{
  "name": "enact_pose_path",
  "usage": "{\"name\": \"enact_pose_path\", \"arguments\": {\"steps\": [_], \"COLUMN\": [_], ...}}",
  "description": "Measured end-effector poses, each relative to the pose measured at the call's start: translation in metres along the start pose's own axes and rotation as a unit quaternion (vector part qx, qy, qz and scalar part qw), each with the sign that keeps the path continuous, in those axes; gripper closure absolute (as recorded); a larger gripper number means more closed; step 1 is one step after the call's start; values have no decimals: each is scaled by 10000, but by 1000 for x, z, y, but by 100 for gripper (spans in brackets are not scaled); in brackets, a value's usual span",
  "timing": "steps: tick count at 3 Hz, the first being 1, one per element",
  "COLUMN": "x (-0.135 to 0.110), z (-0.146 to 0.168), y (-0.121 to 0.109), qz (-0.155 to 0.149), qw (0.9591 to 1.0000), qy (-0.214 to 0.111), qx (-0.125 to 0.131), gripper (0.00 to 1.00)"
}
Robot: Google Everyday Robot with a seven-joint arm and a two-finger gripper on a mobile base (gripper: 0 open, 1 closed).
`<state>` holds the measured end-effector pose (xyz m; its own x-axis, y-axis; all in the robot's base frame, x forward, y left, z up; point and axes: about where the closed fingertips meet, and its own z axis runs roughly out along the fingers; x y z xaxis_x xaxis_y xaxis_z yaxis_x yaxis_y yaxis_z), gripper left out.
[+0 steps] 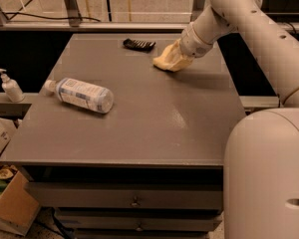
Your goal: Move sponge near rxbar chocolate
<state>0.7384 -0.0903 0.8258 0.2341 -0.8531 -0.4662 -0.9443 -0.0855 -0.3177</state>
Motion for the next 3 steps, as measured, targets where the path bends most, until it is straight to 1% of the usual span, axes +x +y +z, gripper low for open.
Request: {"name": "enact_pose_path", "arguments": {"steps": [1, 3], "x": [0, 0], "z": [0, 0], "y": [0, 0], "qz": [0, 0], "qw": [10000, 10000], "qy": [0, -1], "qx": [-1, -3], "gripper": [84, 36]}}
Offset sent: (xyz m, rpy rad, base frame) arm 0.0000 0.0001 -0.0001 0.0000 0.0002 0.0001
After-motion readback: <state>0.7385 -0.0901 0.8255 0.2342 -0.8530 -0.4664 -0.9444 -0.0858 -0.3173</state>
